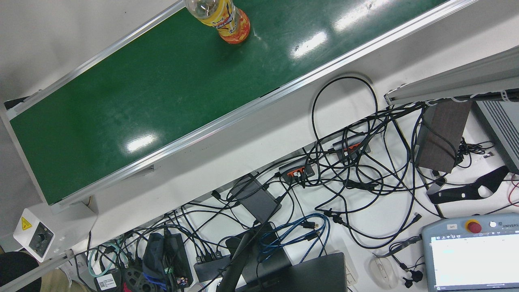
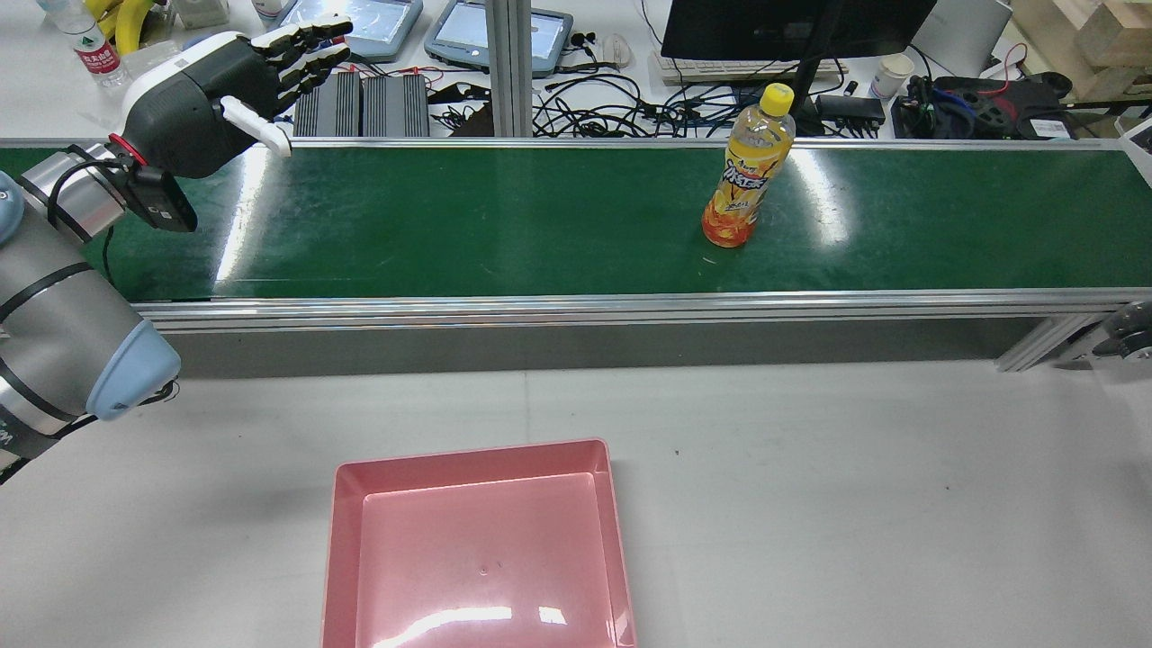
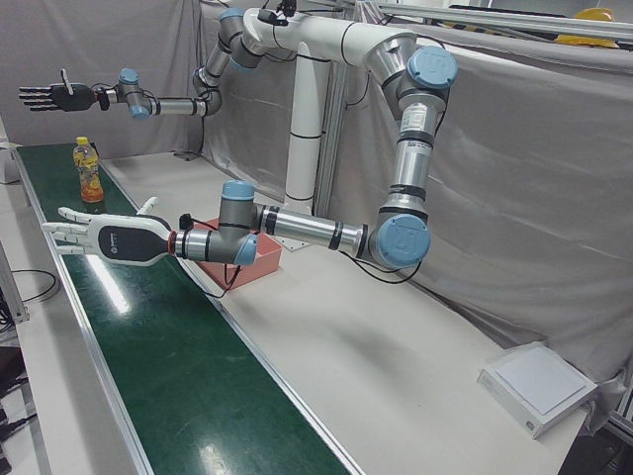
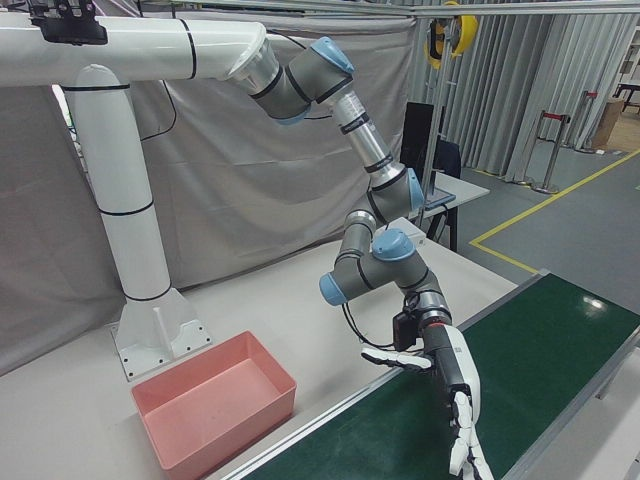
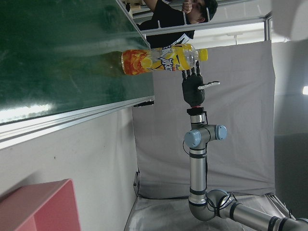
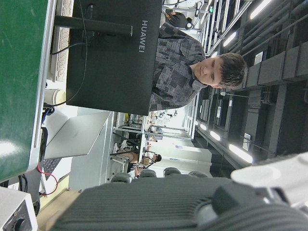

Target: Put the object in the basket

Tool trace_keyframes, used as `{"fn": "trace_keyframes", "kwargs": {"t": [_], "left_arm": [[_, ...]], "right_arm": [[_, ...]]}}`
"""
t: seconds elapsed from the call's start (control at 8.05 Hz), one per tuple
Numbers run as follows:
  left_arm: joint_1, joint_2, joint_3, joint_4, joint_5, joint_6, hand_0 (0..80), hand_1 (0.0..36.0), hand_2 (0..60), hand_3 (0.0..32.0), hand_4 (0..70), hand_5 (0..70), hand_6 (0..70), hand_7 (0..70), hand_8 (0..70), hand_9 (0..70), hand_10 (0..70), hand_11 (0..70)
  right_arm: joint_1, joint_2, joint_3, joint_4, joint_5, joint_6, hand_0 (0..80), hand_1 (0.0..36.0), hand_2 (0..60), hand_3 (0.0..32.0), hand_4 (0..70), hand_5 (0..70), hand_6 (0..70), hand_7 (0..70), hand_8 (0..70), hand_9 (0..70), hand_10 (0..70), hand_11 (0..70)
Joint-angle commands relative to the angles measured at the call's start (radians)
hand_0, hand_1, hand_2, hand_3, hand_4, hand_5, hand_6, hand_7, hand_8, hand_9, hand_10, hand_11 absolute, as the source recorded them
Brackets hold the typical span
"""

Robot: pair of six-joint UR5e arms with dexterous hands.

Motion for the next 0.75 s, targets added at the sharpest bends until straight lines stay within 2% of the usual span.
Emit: {"fn": "trace_keyframes", "kwargs": {"t": [0.0,0.62], "left_arm": [[0.000,0.000,0.000,0.000,0.000,-0.001,61.0,3.3,0.0,0.8,13.5,15.6,1.1,1.3,7.0,9.2,0.9,2.7],[0.000,-0.001,-0.001,0.000,0.000,-0.001,61.2,3.2,0.0,1.4,13.5,16.4,1.0,1.2,7.2,9.3,1.1,3.0]], "right_arm": [[0.000,0.000,0.000,0.000,0.000,0.000,0.0,0.0,0.0,0.0,0.0,0.0,0.0,0.0,0.0,0.0,0.0,0.0],[0.000,0.000,0.000,0.000,0.000,0.000,0.0,0.0,0.0,0.0,0.0,0.0,0.0,0.0,0.0,0.0,0.0,0.0]]}}
